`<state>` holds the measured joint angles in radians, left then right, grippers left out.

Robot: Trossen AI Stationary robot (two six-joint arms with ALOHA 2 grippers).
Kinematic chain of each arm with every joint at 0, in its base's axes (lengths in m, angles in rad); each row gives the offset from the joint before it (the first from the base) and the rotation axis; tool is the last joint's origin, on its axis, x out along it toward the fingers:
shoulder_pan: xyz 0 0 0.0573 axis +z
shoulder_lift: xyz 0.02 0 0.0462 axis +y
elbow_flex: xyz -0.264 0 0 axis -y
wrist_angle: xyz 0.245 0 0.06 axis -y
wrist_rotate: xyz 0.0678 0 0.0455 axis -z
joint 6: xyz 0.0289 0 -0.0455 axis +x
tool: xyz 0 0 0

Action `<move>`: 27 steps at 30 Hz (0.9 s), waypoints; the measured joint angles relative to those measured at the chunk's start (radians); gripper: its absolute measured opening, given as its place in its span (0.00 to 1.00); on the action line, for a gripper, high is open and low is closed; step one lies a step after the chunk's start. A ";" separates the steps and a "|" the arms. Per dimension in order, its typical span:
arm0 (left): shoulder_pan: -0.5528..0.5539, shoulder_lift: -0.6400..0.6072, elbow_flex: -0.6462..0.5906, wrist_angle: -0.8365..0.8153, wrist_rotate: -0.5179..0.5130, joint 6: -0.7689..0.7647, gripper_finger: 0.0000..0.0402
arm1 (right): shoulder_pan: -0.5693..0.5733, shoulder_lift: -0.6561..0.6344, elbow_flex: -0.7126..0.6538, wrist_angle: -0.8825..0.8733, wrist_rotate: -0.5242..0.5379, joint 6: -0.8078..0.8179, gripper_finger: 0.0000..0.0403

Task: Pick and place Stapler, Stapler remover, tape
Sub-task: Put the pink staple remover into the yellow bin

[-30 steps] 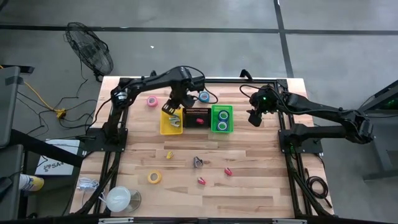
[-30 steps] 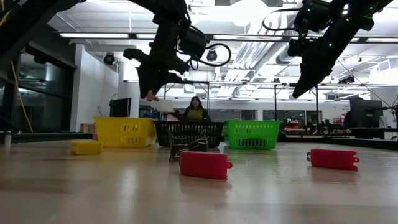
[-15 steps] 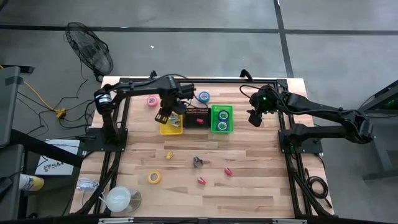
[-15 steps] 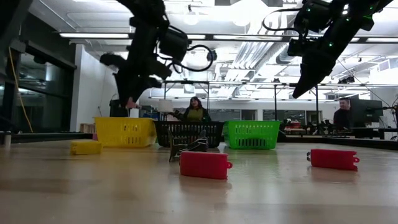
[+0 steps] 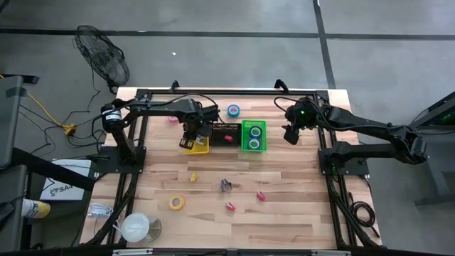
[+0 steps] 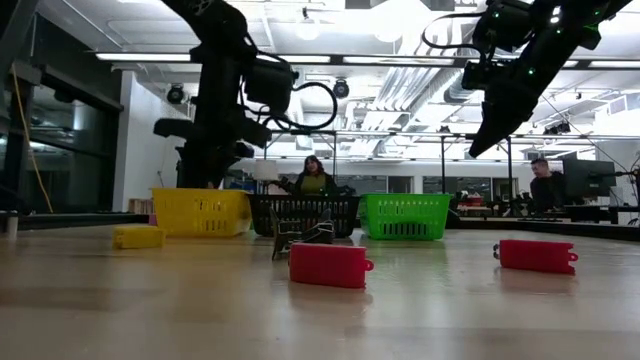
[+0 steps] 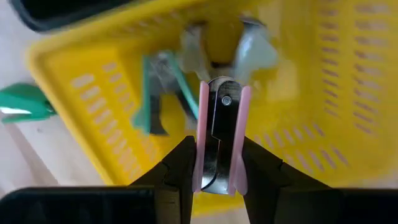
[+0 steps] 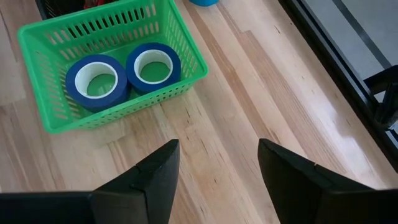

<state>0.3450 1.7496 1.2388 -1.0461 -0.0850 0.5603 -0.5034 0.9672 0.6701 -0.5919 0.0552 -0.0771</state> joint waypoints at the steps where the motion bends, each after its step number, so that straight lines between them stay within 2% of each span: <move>1: 0.001 0.000 -0.006 0.012 -0.005 -0.010 0.23 | 0.000 0.000 0.000 0.000 0.001 0.001 0.52; 9: 0.001 0.000 -0.010 0.027 -0.063 -0.038 0.25 | 0.000 0.000 0.000 0.004 0.001 0.002 0.52; 20: 0.001 0.000 -0.010 0.027 -0.064 -0.035 0.51 | 0.000 0.000 0.000 0.006 0.001 0.002 0.52; 27: 0.001 0.001 0.017 0.027 -0.064 -0.034 0.56 | 0.000 0.000 0.000 0.006 0.001 0.002 0.52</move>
<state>0.3458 1.7504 1.2557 -1.0192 -0.1486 0.5262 -0.5034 0.9672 0.6701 -0.5861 0.0559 -0.0750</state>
